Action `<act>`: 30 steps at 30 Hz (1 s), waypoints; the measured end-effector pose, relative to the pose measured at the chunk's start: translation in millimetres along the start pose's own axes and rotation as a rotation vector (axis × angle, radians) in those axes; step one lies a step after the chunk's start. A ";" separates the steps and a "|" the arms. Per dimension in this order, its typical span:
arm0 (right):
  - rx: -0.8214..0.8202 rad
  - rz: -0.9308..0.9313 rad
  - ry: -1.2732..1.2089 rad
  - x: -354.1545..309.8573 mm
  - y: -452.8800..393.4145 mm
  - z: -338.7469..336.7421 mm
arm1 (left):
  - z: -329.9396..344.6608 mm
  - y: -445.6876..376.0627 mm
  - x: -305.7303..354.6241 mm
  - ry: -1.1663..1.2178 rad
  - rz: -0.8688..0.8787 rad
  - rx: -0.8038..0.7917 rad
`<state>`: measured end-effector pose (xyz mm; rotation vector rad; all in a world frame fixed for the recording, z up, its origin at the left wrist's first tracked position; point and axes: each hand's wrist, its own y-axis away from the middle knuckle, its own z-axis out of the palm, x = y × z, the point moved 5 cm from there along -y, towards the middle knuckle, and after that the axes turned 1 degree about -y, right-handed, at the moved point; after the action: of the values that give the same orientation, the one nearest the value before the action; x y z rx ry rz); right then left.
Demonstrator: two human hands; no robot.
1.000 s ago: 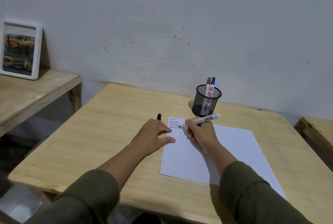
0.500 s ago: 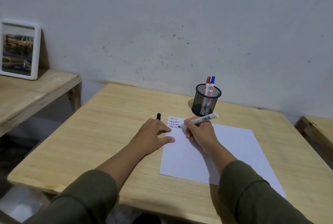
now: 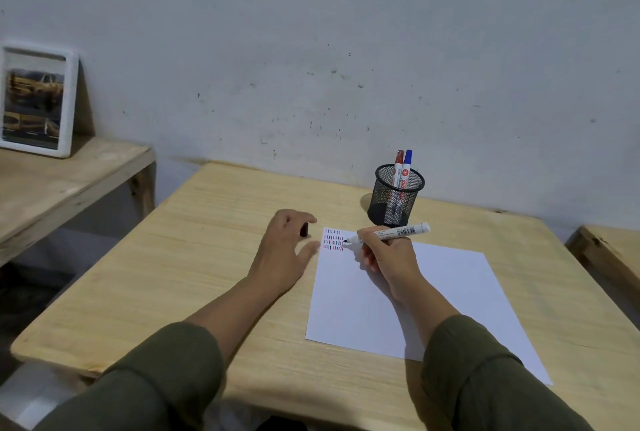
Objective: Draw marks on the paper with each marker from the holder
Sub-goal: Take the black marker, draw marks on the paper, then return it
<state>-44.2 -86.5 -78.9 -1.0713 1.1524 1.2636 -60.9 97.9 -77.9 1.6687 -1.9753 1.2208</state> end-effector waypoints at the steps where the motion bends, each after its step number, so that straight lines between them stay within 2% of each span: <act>1: 0.000 0.007 -0.018 -0.1 0.0 -0.1 | -0.6 -2.8 -2.5 0.017 -0.023 0.015; 6: 0.002 0.078 -0.097 0.8 -1.3 -2.6 | 6.5 -20.6 -12.2 -0.045 -0.147 -0.089; 10: 0.020 0.135 -0.184 -1.7 -2.9 -3.2 | 8.3 -29.3 -11.9 -0.048 -0.192 -0.084; 12: 0.033 0.132 -0.165 -7.1 -5.5 -5.2 | 5.4 -32.0 -10.4 0.093 -0.264 -0.005; 15: 0.004 0.083 -0.132 -20.0 -10.7 -6.6 | 6.4 -32.7 -3.1 0.578 -0.466 0.134; 18: -0.026 0.033 -0.166 -33.7 -12.8 -4.6 | 14.5 -36.1 12.0 0.886 -0.537 0.135; 21: -0.035 -0.007 -0.168 -43.3 -13.2 -2.7 | 17.1 -37.1 28.3 0.978 -0.510 0.083; 30: -0.040 -0.033 -0.174 -53.2 -12.5 -7.0 | 24.6 -36.5 44.3 1.000 -0.457 0.023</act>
<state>-30.4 -100.9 -27.5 -0.9844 0.9776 1.3312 -33.5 50.8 -47.4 1.0546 -0.9220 1.4605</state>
